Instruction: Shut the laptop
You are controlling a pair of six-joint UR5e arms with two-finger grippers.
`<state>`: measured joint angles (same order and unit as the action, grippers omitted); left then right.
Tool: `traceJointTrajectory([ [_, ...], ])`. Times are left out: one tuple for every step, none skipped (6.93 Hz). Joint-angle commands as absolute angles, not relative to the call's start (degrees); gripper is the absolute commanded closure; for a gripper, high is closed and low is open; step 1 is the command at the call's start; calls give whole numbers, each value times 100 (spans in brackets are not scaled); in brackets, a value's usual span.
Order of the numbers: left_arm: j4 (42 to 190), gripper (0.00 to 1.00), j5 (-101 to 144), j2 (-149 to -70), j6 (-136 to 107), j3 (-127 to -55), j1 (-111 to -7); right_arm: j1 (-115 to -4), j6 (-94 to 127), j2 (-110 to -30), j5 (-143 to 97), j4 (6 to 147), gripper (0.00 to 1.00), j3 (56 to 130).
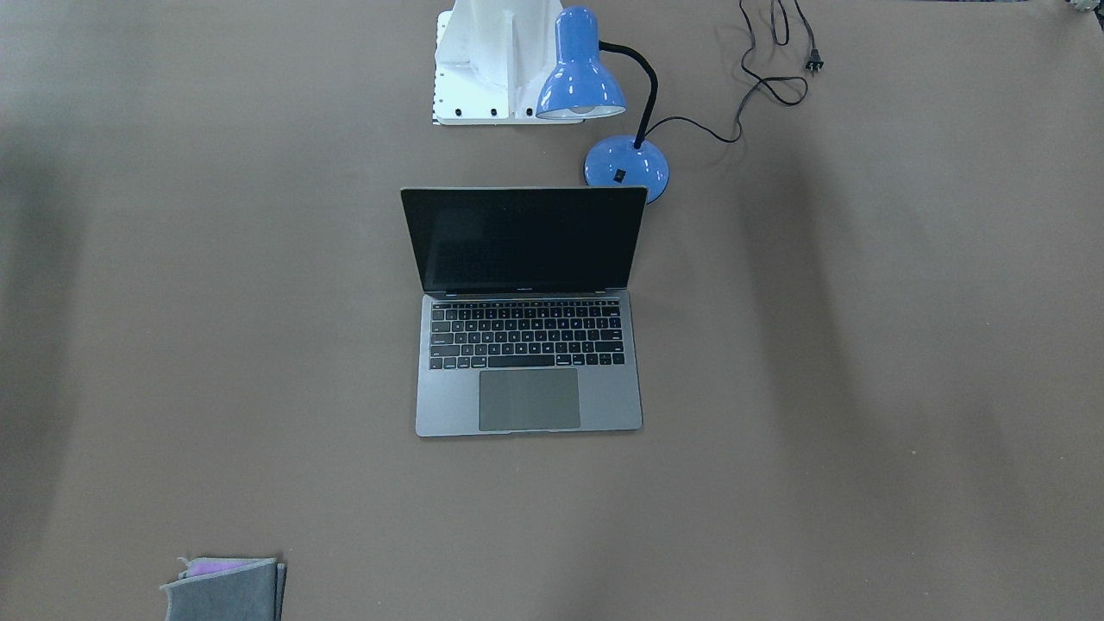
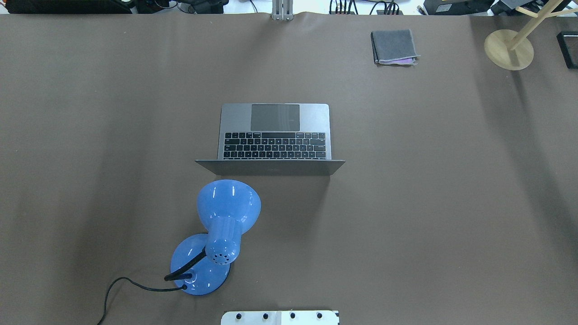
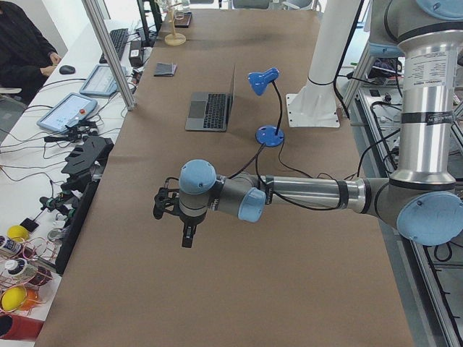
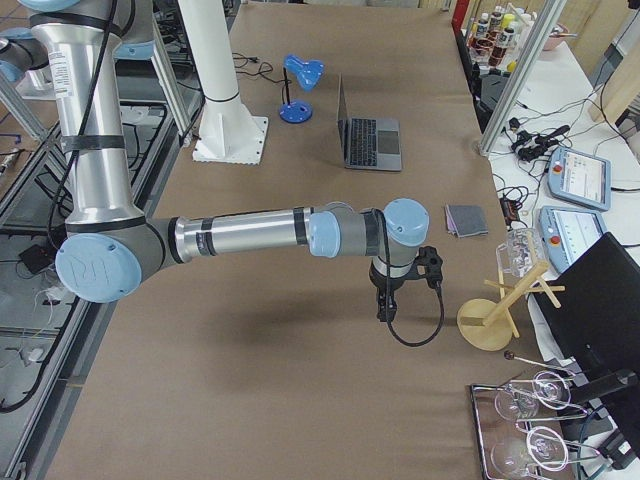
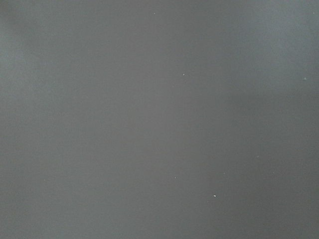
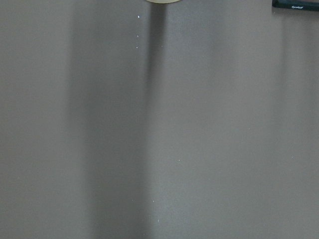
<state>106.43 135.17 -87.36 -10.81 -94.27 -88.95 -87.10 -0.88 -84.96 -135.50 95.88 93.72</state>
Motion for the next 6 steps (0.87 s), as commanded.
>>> traceJointTrajectory([
  [10644, 2, 13518, -8736, -1081, -9422, -8886, -8710, -88, -8595, -13675, 9545, 0, 9395],
  [10644, 2, 13518, -8736, -1081, -9422, -8886, -8710, -88, -8613, -13693, 9554, 0, 9448],
  [10644, 2, 13518, -8736, -1081, -9422, -8886, -8710, -88, -8613, -13676, 9554, 0, 9457],
  [10644, 2, 13518, -8736, -1081, -9413, -8886, -8710, -88, -8613, -13667, 9545, 0, 9457],
  [10644, 2, 13518, -8736, -1081, -9413, -8877, -8710, -88, -8605, -13676, 9536, 0, 9457],
  [10635, 2, 13518, -8736, -1081, -9404, -8877, -8710, -88, -8596, -13667, 9536, 0, 9457],
])
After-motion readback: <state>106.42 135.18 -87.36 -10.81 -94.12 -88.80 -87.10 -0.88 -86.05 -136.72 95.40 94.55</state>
